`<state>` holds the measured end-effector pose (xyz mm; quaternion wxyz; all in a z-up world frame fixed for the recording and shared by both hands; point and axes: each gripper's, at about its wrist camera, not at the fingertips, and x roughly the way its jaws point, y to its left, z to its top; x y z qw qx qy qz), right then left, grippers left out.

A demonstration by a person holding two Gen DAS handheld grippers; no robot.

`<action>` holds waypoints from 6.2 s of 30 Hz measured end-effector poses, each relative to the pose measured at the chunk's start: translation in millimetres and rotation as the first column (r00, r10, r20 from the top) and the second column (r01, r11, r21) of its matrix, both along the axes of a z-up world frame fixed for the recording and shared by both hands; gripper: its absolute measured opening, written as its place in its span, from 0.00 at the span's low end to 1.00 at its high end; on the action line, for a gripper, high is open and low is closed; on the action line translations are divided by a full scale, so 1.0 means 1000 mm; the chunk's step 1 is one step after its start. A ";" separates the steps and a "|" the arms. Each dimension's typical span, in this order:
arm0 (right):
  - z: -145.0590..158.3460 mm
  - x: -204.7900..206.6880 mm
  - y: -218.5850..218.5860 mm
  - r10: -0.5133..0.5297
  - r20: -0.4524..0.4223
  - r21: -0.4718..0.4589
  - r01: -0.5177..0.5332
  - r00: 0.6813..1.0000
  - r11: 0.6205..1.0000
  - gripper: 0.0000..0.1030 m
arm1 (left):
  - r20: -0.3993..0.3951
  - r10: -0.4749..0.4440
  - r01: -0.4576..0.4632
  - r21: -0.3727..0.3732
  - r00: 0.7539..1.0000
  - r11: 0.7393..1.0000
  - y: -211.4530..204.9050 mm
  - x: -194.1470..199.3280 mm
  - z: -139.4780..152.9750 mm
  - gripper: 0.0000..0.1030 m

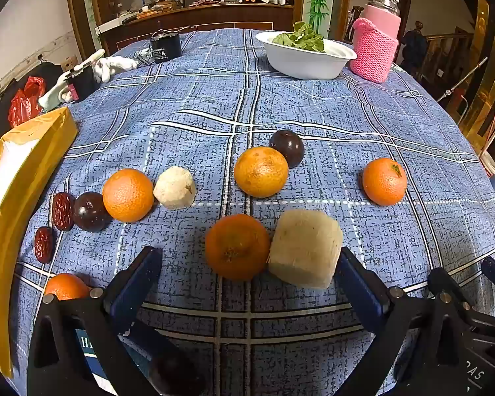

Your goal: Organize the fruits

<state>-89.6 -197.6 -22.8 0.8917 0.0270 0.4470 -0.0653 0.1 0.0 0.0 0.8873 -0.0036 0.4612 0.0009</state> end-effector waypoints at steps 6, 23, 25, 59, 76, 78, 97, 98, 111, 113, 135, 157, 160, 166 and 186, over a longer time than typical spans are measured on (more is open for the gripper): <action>0.000 0.000 0.000 0.000 -0.001 0.001 0.000 1.000 1.000 1.00 | 0.000 0.000 0.000 0.000 1.000 1.000 0.000 0.000 0.000 0.99; 0.000 0.000 0.000 0.000 -0.002 0.001 0.000 1.000 1.000 1.00 | 0.000 0.000 0.000 0.001 1.000 1.000 0.001 0.001 0.001 0.99; 0.000 0.000 0.000 0.000 -0.002 0.001 0.000 1.000 1.000 1.00 | 0.000 0.000 0.000 0.001 1.000 1.000 0.001 0.001 0.001 0.99; 0.000 0.000 0.000 0.000 -0.002 0.001 0.000 1.000 1.000 1.00 | 0.000 0.000 0.000 0.002 1.000 1.000 0.000 0.000 0.000 0.99; 0.000 0.000 -0.001 0.000 -0.002 0.001 0.000 1.000 1.000 1.00 | 0.000 0.000 0.000 0.002 1.000 1.000 0.000 0.000 0.000 0.99; 0.000 0.000 -0.001 0.000 -0.002 0.001 0.000 1.000 1.000 1.00 | 0.001 0.000 0.000 0.002 1.000 1.000 0.000 0.000 0.000 0.99; 0.000 0.000 -0.001 -0.003 -0.002 0.003 0.003 1.000 1.000 1.00 | 0.001 0.000 0.000 0.002 1.000 1.000 0.000 0.000 0.000 0.99; 0.000 -0.001 -0.001 -0.003 -0.002 0.003 0.003 1.000 1.000 1.00 | 0.001 -0.001 0.001 0.002 1.000 1.000 0.000 0.000 0.000 0.99; 0.000 -0.001 -0.001 -0.003 -0.002 0.003 0.003 1.000 1.000 1.00 | -0.037 -0.050 0.050 0.007 0.998 0.999 -0.001 0.002 0.001 1.00; 0.000 -0.001 -0.001 -0.003 -0.002 0.003 0.003 1.000 1.000 1.00 | -0.039 -0.061 0.061 0.007 0.997 0.998 0.001 0.002 0.001 1.00; 0.001 0.001 -0.003 0.008 -0.062 0.013 -0.007 0.998 1.000 1.00 | 0.286 -0.004 0.051 -0.156 0.958 0.986 0.186 -0.117 0.108 0.87; 0.073 -0.077 0.036 0.102 0.240 0.071 -0.122 0.965 0.990 0.96 | 0.220 0.102 -0.030 -0.307 0.970 0.951 0.257 -0.129 0.093 0.85; 0.059 -0.071 0.050 0.169 0.194 0.153 -0.199 0.966 0.968 0.92 | 0.203 0.026 0.033 -0.284 0.979 0.958 0.237 -0.126 0.085 0.85; 0.038 -0.067 0.078 0.219 0.130 0.118 -0.235 0.967 0.965 0.86 | 0.189 -0.201 0.230 -0.146 0.961 0.962 0.179 -0.124 0.072 0.78; 0.010 -0.069 0.072 0.266 0.006 0.120 -0.264 0.964 0.957 0.31 | 0.011 -0.310 0.310 -0.006 0.951 0.951 0.136 -0.096 0.016 0.37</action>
